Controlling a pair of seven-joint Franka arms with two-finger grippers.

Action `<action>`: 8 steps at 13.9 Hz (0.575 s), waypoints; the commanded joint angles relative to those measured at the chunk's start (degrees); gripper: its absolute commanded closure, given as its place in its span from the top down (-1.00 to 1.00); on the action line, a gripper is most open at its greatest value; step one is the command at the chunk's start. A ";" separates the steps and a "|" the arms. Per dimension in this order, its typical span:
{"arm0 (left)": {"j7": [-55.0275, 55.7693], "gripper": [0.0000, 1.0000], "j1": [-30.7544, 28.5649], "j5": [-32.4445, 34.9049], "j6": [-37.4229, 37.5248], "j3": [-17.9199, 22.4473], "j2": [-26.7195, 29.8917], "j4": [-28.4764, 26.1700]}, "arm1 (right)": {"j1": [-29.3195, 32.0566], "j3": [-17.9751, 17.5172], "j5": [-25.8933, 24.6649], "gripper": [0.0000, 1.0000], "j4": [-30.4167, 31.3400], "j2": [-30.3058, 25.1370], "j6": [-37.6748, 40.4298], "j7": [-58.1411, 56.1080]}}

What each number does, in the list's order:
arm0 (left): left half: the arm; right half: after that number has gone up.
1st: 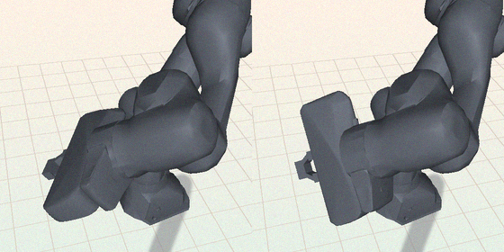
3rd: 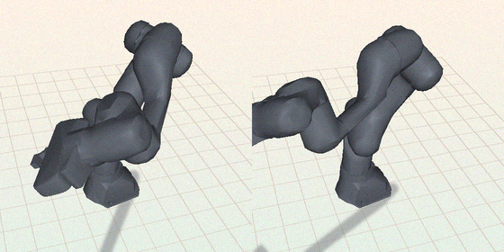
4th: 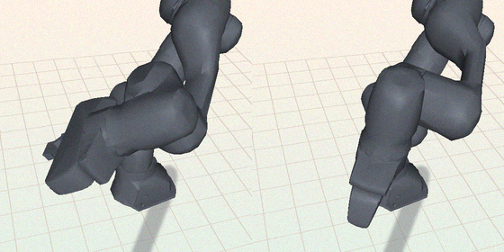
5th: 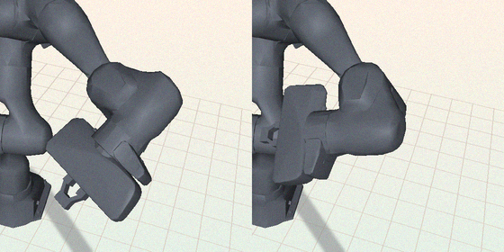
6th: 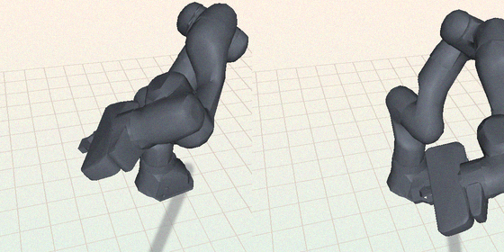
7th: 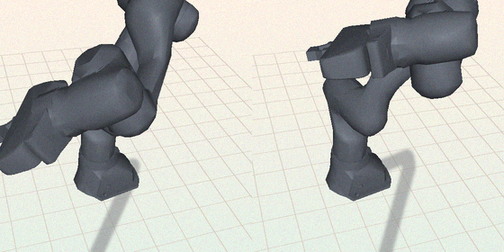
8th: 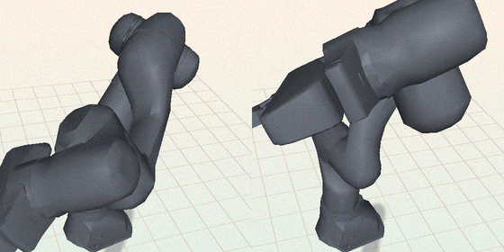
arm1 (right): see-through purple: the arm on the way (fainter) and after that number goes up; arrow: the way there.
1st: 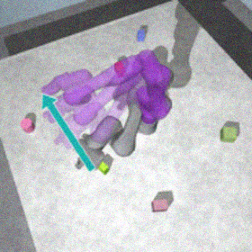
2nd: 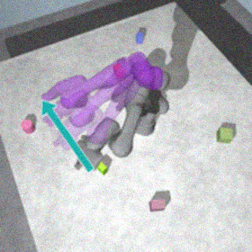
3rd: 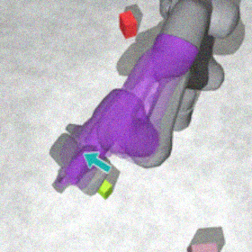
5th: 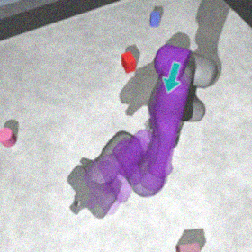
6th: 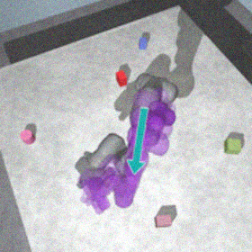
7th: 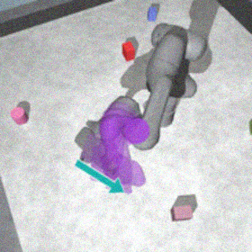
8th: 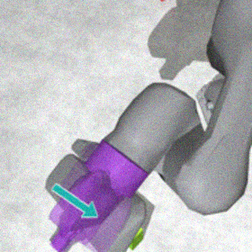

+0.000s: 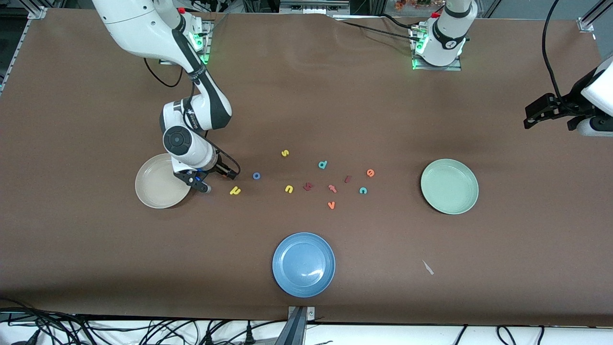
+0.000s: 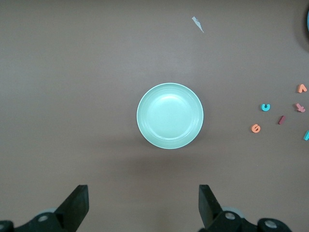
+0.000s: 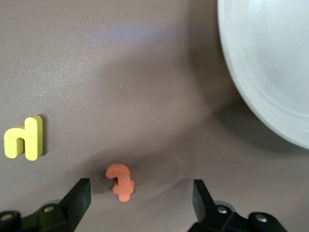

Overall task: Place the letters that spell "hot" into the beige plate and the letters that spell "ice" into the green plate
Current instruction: 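Close the right gripper on the orange f letter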

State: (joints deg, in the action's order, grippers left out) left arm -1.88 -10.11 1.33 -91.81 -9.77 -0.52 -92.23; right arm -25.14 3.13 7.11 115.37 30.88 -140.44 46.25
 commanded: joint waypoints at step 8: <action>-1.46 1.00 -0.44 0.34 0.84 -0.33 0.08 0.38 | -0.08 -0.06 0.54 -0.60 0.03 -0.03 -0.89 -0.98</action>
State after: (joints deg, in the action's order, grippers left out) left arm -1.88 -10.11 1.33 -91.81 -9.77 -0.52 -92.23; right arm -25.17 2.96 7.11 115.01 30.79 -141.06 46.17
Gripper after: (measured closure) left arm 0.000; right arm 0.727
